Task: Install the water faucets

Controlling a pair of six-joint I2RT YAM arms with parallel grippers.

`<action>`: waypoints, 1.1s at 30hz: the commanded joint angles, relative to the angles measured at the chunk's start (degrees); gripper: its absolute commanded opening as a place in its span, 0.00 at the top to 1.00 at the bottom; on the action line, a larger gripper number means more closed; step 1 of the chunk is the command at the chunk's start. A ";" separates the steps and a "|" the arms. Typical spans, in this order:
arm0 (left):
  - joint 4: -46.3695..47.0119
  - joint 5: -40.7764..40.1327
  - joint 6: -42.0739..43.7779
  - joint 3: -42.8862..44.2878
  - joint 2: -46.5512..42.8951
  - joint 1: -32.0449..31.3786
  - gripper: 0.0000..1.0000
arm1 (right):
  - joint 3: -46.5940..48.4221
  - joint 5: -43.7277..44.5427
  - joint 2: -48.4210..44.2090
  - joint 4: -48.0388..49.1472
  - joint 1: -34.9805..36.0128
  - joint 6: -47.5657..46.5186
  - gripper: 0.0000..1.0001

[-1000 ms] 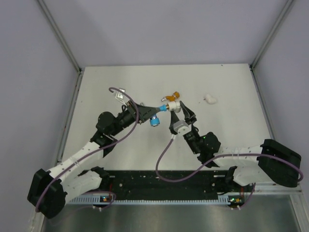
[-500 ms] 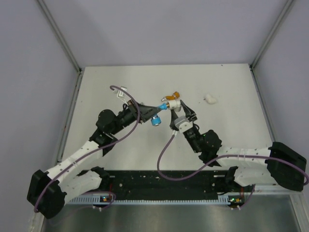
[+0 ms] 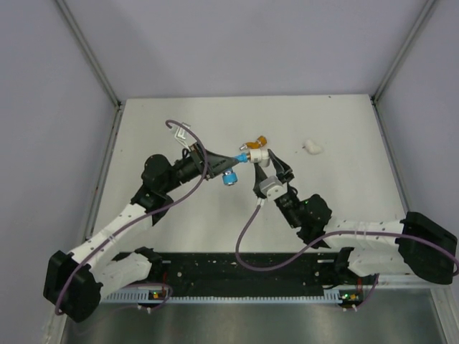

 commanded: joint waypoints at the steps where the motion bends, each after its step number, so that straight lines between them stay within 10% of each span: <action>1: 2.64 6.00 -2.68 2.54 1.32 2.87 1.00 | -0.49 -7.71 -2.92 3.10 0.89 1.25 1.00; 33: 8.71 5.05 -6.56 -2.56 -3.68 5.70 1.00 | 1.09 -8.08 -3.10 0.12 0.81 6.35 1.00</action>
